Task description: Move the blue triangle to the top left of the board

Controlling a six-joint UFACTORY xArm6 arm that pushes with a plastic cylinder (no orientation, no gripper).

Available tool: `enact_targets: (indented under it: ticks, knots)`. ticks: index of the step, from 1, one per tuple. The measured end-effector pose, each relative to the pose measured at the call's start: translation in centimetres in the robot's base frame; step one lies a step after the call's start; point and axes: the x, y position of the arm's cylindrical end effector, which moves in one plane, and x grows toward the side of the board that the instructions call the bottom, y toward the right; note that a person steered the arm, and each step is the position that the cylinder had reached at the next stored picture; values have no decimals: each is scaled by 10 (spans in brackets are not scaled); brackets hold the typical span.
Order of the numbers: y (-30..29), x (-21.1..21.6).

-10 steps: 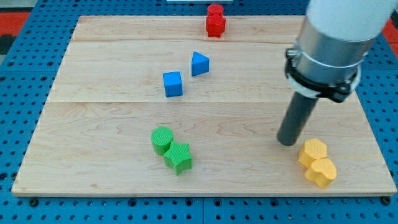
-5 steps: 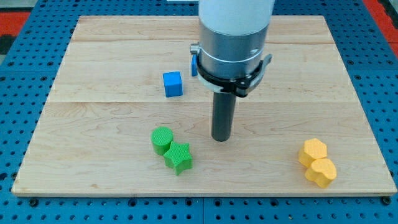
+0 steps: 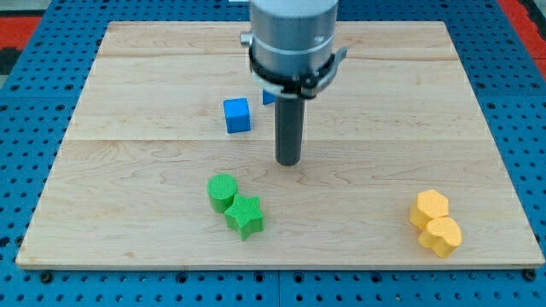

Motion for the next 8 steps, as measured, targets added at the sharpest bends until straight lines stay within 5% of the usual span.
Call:
enact_targets:
  ticks: [4, 5, 6, 7, 8]
  knots:
    - [-8, -96]
    - [55, -126]
    - [-1, -142]
    - [-15, -129]
    - [44, -122]
